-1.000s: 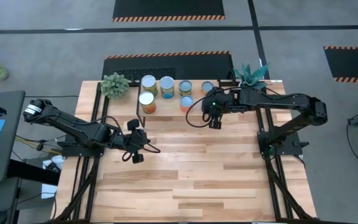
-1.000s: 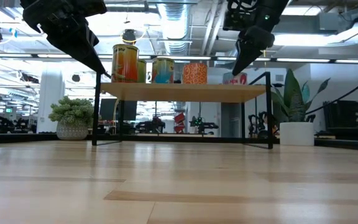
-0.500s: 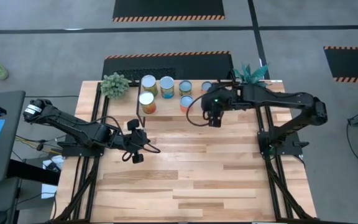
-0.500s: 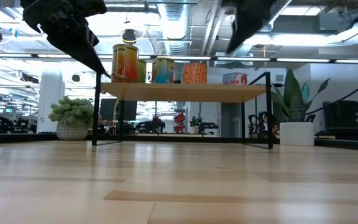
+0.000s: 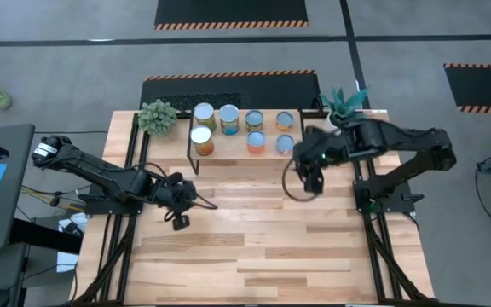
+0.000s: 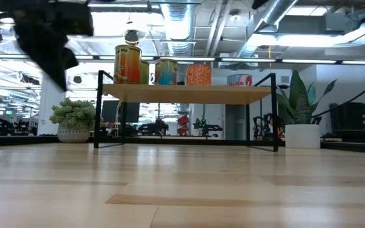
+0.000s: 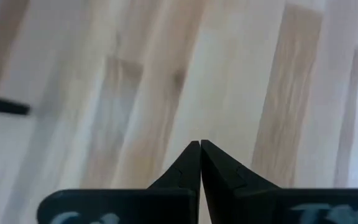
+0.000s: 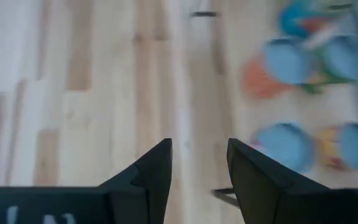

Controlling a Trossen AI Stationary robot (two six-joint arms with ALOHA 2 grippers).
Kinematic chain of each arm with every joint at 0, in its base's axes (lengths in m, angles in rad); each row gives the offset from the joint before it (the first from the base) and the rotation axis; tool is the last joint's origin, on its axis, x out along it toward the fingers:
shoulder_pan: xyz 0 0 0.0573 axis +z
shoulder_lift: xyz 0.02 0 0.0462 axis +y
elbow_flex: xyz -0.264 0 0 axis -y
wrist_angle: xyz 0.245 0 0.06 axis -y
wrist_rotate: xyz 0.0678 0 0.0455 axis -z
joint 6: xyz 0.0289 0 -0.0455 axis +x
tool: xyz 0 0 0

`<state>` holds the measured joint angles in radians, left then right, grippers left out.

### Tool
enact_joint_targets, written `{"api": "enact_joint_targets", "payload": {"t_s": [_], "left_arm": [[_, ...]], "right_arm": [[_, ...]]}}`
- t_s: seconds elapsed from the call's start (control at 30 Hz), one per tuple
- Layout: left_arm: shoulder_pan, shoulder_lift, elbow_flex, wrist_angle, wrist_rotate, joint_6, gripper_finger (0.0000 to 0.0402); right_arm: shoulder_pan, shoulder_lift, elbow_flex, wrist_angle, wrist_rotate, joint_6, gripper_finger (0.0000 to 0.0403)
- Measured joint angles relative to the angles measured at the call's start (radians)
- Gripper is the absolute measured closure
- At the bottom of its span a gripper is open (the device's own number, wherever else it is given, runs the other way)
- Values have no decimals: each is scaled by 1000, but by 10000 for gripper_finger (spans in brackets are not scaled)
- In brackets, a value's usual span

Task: Pick and place cans onto a shelf
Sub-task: Return to Home Position

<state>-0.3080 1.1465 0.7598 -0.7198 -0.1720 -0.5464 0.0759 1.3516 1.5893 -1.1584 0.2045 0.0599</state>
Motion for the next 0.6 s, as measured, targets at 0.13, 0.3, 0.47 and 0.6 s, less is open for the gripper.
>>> {"api": "enact_joint_targets", "payload": {"t_s": [0.13, 0.3, 0.47, 0.6], "left_arm": [[-45, -83, -70, 116, -73, -39, 402], [-127, -265, -305, 588, -86, 32, 402], [-124, -375, -544, 1074, -120, 167, 401], [-61, -374, -601, 1202, -93, 216, 402]], "right_arm": [[34, -127, -279, 244, -79, -5, 226], [63, -342, -751, 770, -178, -4, 224], [31, -469, -1095, 1244, -332, 17, 227], [-7, -490, -1234, 1433, -368, 28, 226]]}}
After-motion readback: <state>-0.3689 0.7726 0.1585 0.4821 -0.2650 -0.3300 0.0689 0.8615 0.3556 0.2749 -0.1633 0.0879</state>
